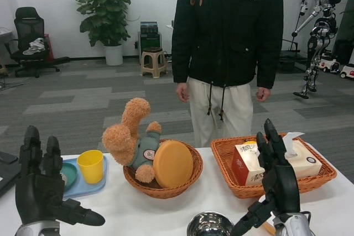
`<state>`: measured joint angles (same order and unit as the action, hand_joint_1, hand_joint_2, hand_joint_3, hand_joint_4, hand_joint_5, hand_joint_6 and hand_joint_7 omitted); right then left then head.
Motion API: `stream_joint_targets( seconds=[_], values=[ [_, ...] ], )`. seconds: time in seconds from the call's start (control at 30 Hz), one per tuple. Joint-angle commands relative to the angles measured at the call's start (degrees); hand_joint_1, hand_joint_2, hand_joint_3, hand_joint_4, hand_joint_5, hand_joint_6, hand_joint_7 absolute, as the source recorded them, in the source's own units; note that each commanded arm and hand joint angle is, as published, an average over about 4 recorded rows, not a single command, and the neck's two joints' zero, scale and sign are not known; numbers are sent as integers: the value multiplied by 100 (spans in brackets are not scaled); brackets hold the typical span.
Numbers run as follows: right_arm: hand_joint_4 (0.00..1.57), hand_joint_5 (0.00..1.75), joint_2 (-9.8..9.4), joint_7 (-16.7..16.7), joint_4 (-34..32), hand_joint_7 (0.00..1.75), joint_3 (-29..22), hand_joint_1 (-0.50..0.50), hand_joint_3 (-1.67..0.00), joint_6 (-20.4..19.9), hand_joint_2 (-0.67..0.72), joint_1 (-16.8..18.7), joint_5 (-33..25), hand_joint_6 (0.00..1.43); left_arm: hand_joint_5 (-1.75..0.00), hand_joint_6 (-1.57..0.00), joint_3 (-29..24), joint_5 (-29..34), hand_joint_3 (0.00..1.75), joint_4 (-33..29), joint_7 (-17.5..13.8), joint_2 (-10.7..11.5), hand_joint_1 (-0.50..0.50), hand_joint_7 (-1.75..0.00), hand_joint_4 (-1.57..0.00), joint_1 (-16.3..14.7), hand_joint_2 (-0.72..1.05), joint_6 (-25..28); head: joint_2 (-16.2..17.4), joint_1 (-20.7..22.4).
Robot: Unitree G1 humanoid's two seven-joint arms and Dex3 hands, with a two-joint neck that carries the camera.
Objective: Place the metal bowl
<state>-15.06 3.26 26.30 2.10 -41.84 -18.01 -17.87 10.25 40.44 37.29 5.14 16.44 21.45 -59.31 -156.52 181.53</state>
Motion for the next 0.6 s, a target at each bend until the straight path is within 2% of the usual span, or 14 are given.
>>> stream_joint_targets(
  seconds=[0.03,0.47,0.6],
  values=[
    [0,0,-41,34,-19,0,36,-46,0,-88,53,-71,-68,0,0,0,13,-28,9,15,-40,44,-50,0,0,26,-72,16,33,27],
    [0,0,-151,34,-59,0,247,-46,0,-97,53,-62,-292,0,0,0,-40,-94,9,-91,-40,-36,-50,0,0,-172,-70,16,120,102],
    [0,0,-178,37,-81,0,300,-46,0,-108,47,-56,-381,0,0,0,-49,-98,9,-149,-40,-36,-50,0,0,-232,-69,5,128,115]
  ],
)
